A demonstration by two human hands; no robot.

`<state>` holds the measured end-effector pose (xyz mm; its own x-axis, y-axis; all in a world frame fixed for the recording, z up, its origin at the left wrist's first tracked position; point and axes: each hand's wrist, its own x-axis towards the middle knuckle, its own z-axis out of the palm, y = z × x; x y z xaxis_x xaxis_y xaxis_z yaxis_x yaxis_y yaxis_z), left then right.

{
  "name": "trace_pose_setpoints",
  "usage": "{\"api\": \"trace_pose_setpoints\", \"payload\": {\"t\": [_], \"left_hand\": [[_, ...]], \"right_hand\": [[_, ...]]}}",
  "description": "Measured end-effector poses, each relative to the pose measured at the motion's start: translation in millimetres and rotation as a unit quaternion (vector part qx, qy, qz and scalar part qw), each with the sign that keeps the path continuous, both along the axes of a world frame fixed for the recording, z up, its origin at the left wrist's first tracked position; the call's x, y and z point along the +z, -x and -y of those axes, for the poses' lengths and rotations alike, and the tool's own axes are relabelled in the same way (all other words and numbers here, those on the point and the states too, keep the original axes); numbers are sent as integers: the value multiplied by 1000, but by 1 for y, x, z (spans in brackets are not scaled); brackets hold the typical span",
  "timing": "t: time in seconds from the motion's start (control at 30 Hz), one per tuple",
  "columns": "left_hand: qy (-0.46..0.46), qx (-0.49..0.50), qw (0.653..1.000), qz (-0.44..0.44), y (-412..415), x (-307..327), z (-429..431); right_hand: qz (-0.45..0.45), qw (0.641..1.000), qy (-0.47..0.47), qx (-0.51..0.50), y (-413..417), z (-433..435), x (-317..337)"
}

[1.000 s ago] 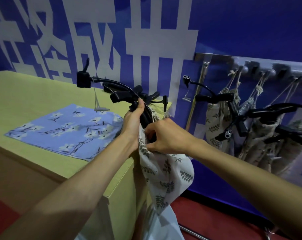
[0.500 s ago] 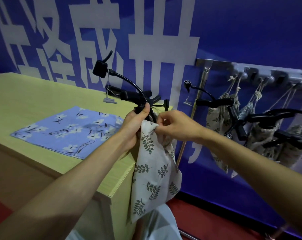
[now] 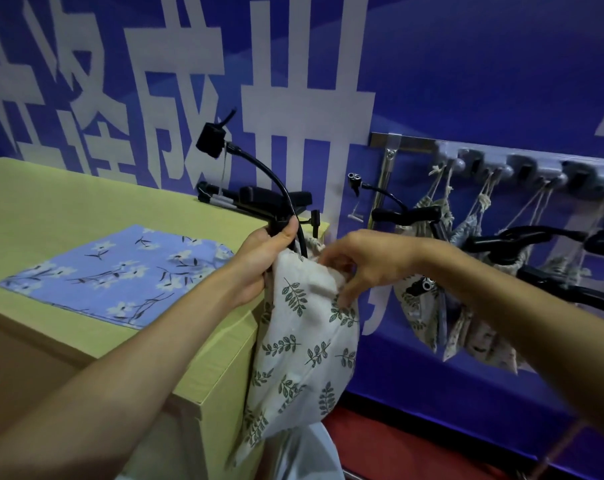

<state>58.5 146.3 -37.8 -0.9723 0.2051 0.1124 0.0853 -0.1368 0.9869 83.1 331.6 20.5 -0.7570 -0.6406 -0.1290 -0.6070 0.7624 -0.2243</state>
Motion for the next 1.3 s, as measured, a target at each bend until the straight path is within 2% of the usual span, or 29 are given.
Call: {"api": "trace_pose_setpoints", "payload": {"t": [0.07, 0.1, 0.3, 0.4, 0.47, 0.6, 0.83, 0.93, 1.0, 1.03, 1.07, 1.1, 1.13, 1.17, 1.2, 1.23, 1.27, 1.3], "left_hand": [[8, -4, 1000, -11, 1, -2, -3], [13, -5, 1000, -17, 1, -3, -4], [-12, 20, 1000, -13, 0, -3, -7], [-27, -2, 1000, 6, -2, 1, -7], [3, -16, 1000, 9, -3, 1, -4], [121, -9, 992, -44, -11, -2, -4], [91, -5, 995, -37, -5, -9, 2], [75, -16, 996, -44, -6, -6, 3], [64, -10, 997, -37, -4, -4, 4], [57, -4, 998, -33, -2, -2, 4], [51, 2, 998, -28, -1, -1, 4], [46, 8, 999, -24, 0, 0, 3], [48, 14, 999, -18, 1, -1, 2], [53, 20, 998, -11, 2, -2, 0], [68, 22, 997, -6, 1, -4, -2], [84, 13, 996, -4, 0, -6, -5], [92, 1, 996, -9, -1, -9, -9], [84, -7, 996, -7, 0, -12, -14]], "right_hand": [[-42, 994, -101, 12, -3, 2, -1], [-47, 992, -113, 13, -3, 2, -1], [-135, 988, 78, -12, 1, -1, 0], [-134, 979, 150, -45, 4, 6, -3], [-106, 976, 179, -67, 6, 7, -1], [16, 978, 196, -72, 7, -3, 5], [130, 970, 205, -28, 10, -28, 20], [199, 923, 328, -27, 14, -34, 17], [282, 858, 429, -28, 16, -34, 13], [312, 834, 454, -32, 16, -34, 13], [323, 833, 447, -37, 16, -34, 15], [312, 858, 406, -45, 15, -33, 18], [275, 902, 329, -52, 13, -31, 21], [221, 946, 231, -53, 10, -28, 25], [171, 974, 140, -50, 7, -24, 29], [142, 986, 81, -43, 3, -18, 33], [131, 989, 67, -36, 0, -11, 36], [128, 987, 91, -30, -1, -4, 38]]}}
